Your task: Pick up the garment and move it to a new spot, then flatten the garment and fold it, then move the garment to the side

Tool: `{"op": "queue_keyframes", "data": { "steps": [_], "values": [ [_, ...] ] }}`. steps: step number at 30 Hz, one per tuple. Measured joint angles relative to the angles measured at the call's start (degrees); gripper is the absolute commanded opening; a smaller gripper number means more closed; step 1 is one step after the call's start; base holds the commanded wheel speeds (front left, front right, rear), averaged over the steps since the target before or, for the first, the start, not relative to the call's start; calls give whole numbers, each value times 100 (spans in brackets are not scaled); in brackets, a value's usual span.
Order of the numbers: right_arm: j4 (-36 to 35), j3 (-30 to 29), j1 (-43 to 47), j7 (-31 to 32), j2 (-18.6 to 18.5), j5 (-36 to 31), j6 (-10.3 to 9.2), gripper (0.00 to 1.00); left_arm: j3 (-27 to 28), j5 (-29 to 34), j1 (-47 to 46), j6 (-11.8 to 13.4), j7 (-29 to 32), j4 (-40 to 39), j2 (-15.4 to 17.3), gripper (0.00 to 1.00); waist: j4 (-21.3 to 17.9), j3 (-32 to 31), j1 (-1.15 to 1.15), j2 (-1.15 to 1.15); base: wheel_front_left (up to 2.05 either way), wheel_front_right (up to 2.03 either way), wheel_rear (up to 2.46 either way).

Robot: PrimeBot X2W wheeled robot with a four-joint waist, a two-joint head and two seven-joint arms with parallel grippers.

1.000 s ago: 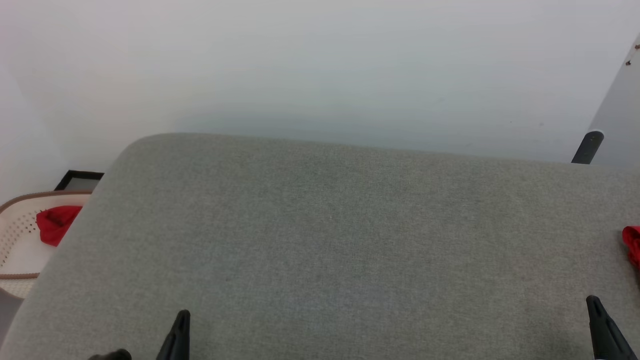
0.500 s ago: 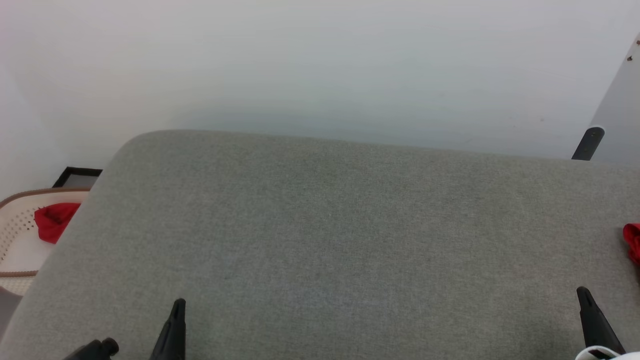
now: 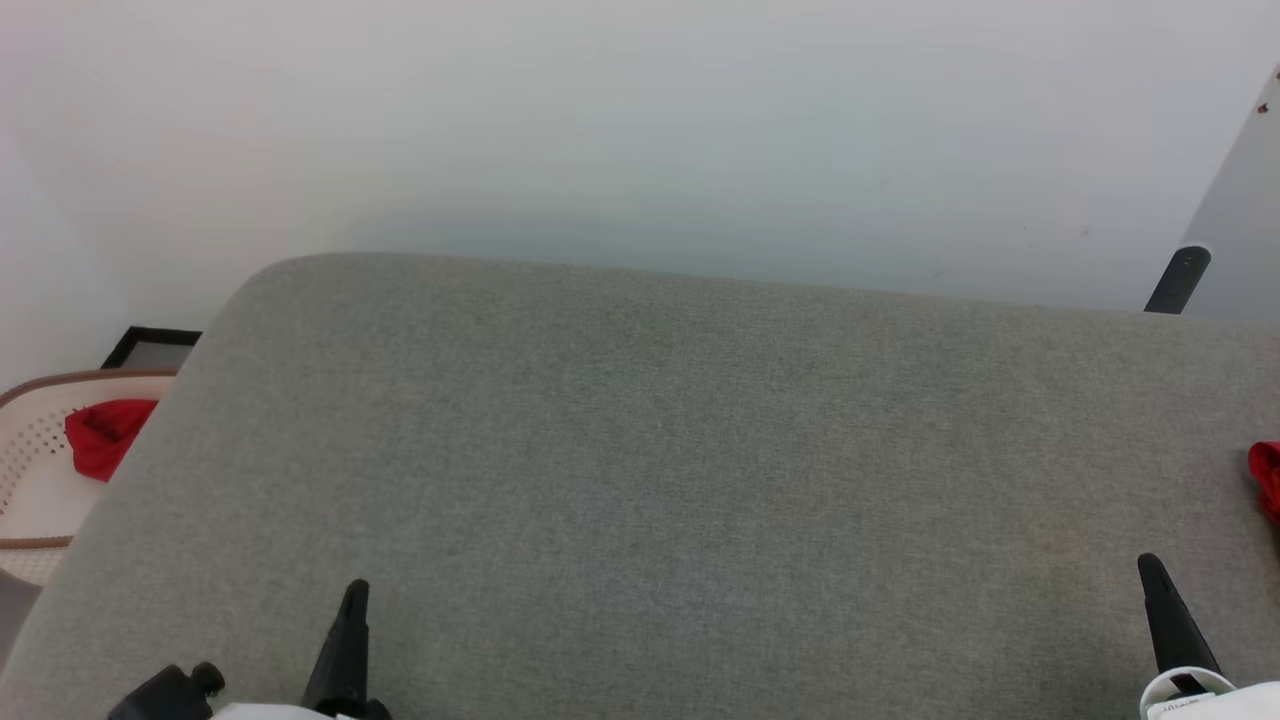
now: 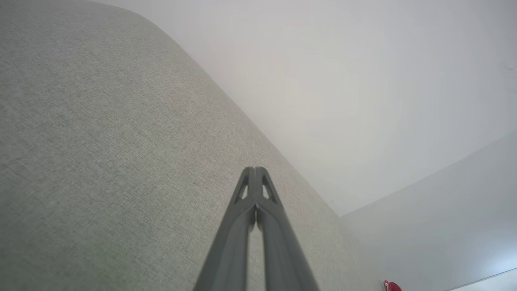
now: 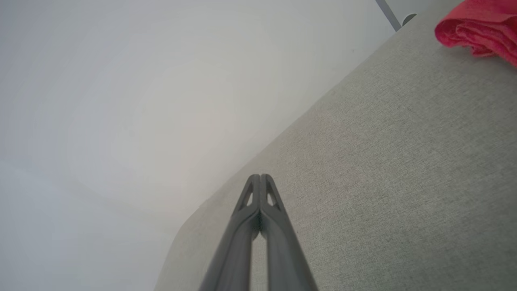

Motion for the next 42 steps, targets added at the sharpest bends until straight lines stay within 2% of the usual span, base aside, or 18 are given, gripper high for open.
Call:
{"op": "queue_keyframes", "data": {
  "steps": [42],
  "values": [
    [547,105,-593,232,189,2117,-2,0,322,-2223,-559,-7,659,270,-247,0,-35,160,0,0,0,0,0]
  ]
}}
